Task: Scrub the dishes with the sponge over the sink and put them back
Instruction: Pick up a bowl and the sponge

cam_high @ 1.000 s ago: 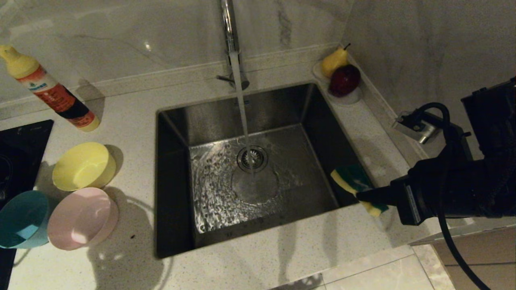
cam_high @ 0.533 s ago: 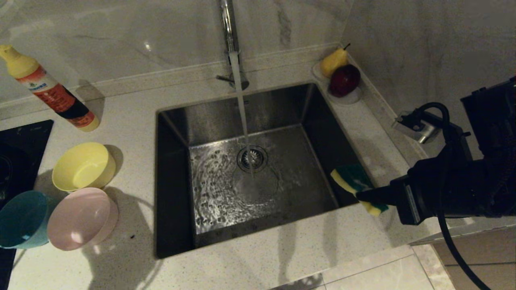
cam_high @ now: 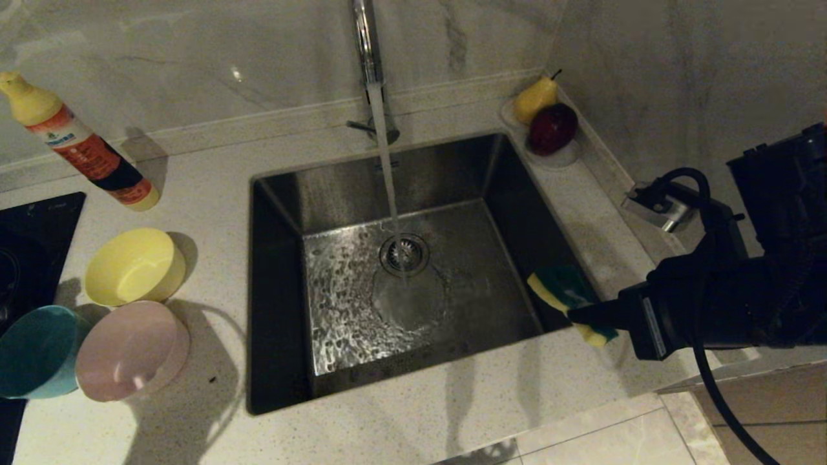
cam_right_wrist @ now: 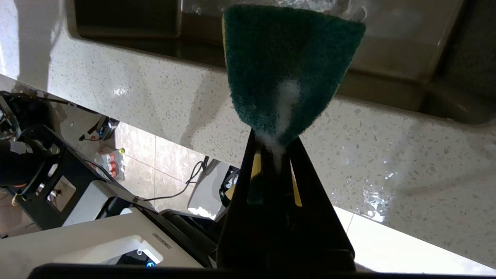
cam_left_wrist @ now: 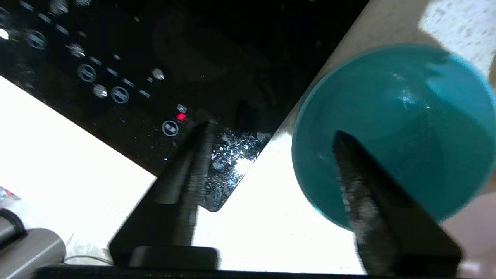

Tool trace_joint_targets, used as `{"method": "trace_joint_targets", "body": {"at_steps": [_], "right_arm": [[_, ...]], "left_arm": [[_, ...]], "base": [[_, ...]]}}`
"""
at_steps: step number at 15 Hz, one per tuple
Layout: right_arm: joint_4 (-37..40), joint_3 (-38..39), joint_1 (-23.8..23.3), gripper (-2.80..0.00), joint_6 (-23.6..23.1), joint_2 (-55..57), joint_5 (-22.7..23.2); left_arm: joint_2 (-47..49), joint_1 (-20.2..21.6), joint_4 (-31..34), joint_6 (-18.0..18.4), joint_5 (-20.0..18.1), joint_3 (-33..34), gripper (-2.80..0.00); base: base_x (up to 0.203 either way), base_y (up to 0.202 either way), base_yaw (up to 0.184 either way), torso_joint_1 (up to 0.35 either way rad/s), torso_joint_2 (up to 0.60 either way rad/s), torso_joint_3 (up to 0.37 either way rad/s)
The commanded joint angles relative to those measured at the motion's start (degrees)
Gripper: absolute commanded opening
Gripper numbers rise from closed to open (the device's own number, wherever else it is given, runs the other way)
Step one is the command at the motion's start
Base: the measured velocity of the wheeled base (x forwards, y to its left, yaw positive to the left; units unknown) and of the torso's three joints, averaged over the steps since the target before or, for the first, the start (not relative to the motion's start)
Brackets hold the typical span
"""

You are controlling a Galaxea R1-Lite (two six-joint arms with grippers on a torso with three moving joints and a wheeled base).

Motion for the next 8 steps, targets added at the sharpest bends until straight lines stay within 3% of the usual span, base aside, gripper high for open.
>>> {"method": "trace_joint_targets", "body": {"at_steps": [1, 8], "right_arm": [[0.1, 0.0, 0.0, -2.8, 0.1, 0.3, 0.0], [-0.2, -0.1, -0.8, -2.8, -0.1, 0.7, 0.0]], "left_arm": [[1.4, 0.1, 0.0, -0.1, -0.9, 0.4, 0.0], [5.6, 0.1, -6.6, -1.9, -1.5, 5.0, 0.0]], "base": [[0.0, 0.0, 0.0, 0.0, 0.0, 0.0], [0.0, 0.0, 0.0, 0.0, 0.0, 0.0]]}}
